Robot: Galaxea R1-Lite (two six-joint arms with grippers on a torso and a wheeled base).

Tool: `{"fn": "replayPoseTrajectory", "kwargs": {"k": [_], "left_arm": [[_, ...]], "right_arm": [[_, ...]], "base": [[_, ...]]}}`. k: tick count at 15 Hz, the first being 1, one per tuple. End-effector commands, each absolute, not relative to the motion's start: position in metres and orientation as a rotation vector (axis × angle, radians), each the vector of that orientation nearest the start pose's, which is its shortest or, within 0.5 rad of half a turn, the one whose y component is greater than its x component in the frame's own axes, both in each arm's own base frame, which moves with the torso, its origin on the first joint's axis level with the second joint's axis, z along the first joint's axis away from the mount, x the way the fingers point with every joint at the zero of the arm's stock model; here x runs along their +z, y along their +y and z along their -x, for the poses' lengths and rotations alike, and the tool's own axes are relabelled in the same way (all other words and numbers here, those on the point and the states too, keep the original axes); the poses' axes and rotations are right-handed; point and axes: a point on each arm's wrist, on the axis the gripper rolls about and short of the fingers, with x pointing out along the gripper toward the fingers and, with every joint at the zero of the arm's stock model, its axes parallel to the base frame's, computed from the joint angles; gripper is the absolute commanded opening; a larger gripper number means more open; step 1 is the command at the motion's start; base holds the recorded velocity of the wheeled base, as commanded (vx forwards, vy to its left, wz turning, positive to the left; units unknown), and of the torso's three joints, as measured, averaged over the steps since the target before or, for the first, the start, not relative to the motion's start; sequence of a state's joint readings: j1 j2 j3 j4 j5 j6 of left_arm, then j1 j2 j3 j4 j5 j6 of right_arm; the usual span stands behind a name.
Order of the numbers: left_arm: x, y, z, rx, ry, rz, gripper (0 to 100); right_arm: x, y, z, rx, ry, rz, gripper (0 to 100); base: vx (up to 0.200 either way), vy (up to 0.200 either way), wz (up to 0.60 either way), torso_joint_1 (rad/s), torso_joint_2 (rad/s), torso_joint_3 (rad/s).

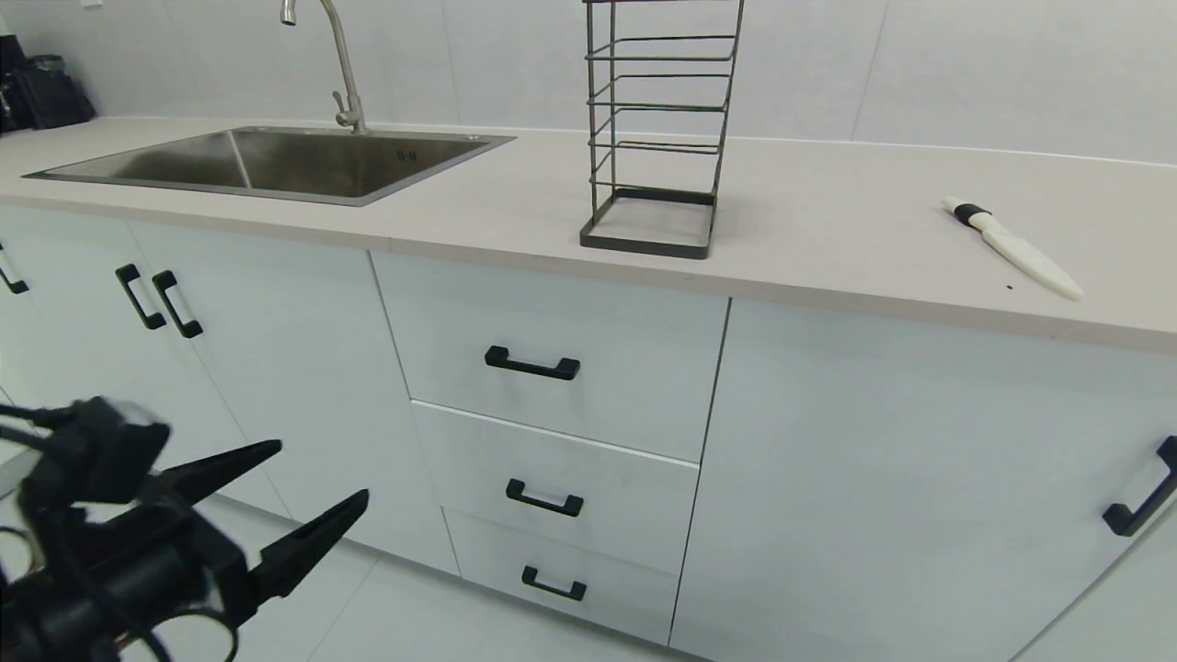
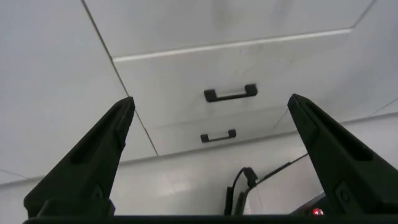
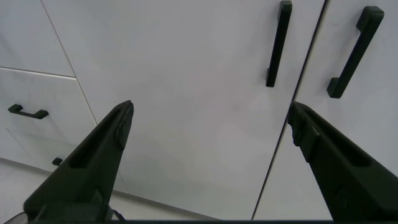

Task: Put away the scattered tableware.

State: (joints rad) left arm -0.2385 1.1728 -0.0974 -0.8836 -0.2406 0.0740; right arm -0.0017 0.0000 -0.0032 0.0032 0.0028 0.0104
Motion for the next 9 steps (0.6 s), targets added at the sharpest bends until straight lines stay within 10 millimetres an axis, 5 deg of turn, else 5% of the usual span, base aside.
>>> {"fn": "replayPoseTrajectory", "kwargs": {"k": [1,6,9], "left_arm": [[0.142,-0.014,-0.053,-0.394,-0.049,-0.070,100],[0.113,-0.005,0.003,-0.339,-0.108,-0.088,100],[0.086,-0.005,0.017,-0.302,-0.025,-0.083,100]], "right_arm": [[0.076,0.000,0.023,0.002,0.002,-0.011,100],[0.076,0.000,0.023,0.002,0.000,-0.011,100],[0.076,0.000,0.023,0.002,0.000,-0.011,100]], "base": [[0.000,0.000,0.00,0.000,0.00,0.000],[0.000,0.000,0.00,0.000,0.00,0.000],[0.000,0.000,0.00,0.000,0.00,0.000]]}}
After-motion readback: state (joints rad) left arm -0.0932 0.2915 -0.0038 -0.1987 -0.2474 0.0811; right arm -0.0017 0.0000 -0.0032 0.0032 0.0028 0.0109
